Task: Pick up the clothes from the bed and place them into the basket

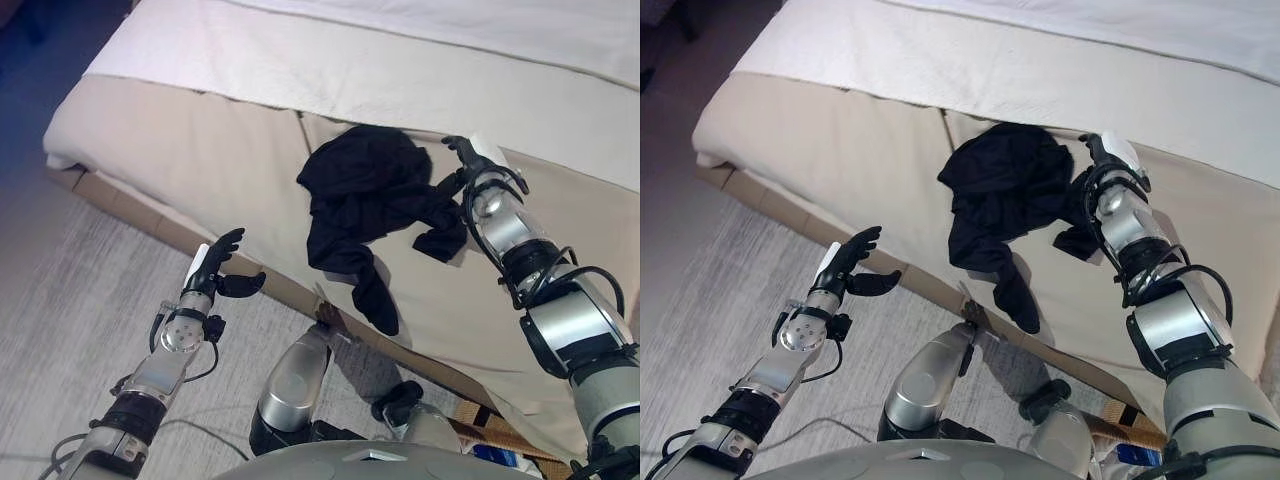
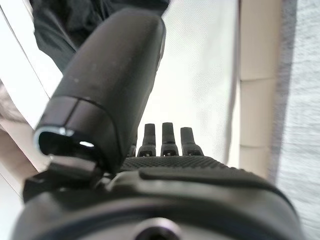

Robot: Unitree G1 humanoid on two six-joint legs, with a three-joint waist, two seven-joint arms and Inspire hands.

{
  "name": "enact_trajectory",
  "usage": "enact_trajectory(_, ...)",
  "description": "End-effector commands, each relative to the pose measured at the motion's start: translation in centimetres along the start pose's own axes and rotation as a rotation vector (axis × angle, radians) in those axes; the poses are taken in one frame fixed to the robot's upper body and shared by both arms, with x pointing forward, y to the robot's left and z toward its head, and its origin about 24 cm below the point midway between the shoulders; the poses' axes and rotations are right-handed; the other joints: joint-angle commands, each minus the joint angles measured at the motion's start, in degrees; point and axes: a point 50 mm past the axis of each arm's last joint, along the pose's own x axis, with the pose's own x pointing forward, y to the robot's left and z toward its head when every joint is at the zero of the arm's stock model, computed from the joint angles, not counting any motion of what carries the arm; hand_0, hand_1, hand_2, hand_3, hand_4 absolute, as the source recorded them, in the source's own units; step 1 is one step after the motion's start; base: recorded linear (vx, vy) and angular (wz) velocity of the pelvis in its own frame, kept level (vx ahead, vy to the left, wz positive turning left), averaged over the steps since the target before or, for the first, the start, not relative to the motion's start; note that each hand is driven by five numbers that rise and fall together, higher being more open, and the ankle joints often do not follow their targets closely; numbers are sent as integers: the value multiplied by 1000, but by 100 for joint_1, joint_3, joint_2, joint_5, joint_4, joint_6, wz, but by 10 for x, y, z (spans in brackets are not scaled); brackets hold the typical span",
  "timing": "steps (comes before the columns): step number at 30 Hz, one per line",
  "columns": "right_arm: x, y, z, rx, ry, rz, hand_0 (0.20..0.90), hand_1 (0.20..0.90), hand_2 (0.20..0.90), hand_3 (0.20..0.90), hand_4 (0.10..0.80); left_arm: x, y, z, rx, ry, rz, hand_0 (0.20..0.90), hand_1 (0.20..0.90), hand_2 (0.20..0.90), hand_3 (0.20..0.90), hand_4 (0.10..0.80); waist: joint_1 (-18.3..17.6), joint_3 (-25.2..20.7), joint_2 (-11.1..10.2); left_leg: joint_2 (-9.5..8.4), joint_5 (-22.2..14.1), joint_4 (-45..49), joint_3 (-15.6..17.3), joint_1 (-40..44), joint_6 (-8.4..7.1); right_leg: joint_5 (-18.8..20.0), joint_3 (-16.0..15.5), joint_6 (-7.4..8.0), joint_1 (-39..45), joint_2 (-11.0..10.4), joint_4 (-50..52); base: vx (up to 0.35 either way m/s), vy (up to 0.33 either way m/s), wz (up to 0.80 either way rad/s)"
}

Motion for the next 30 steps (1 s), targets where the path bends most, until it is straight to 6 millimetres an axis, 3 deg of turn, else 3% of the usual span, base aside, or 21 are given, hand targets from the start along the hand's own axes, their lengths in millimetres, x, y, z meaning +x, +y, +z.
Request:
enact_trajectory(1,3,-52,49,-71,-166,-161,900,900,900,900,800,-3,17,29,-19,-169,64,900,900,900,900,800,96,-181,-36,-125,-858,963,231,-610,128,-375,167,-619,-211,411,780,84,36,22)
enact_trajectory(7,5,-57,57,-77,-151,-158,900,900,900,900,800,-5,14,41,-40,-230,71,900,900,900,900,800,142,132,46,-367,-1209,1714,310,-1035,342,-671,252,-675,-690,141,1707,59,63,17)
enact_trajectory(13,9,-49,35,-90,-28,-91,900,900,900,900,800,-11,11,57,-68,-308,77,900,900,900,900,800,203,132,134,-563,-1649,2683,403,-1840,599,-882,406,-685,-1507,-153,2775,24,23,17)
enact_trajectory(20,12,-41,17,-159,75,40,900,900,900,900,800,-12,5,60,-70,-334,75,900,900,900,900,800,165,132,226,-622,-1835,3234,355,-2432,720,-958,625,-690,-2222,-107,3295,-48,-20,1)
enact_trajectory(27,14,-56,19,-134,84,-17,900,900,900,900,800,-12,2,70,-101,-379,81,900,900,900,900,800,89,132,404,-756,-2063,4032,374,-3048,788,-1148,891,-749,-2978,-34,3954,-124,-20,2)
enact_trajectory(28,14,-64,24,-116,68,-52,836,836,836,826,726,-12,1,70,-103,-381,84,900,900,900,900,800,76,132,428,-764,-2112,4166,391,-3131,797,-1191,921,-777,-3071,-24,4073,-68,-6,11)
enact_trajectory(29,14,-64,24,-116,68,-53,836,836,836,826,726,-12,1,70,-103,-381,84,900,900,900,900,800,77,132,427,-764,-2115,4173,394,-3137,797,-1195,925,-777,-3077,-25,4080,-126,-17,6)
enact_trajectory(30,14,-70,30,-105,41,-100,524,524,524,461,361,-12,0,70,-107,-379,90,900,900,900,900,800,53,132,457,-759,-2158,4321,409,-3214,805,-1226,955,-790,-3175,-19,4210,-102,-25,-16)
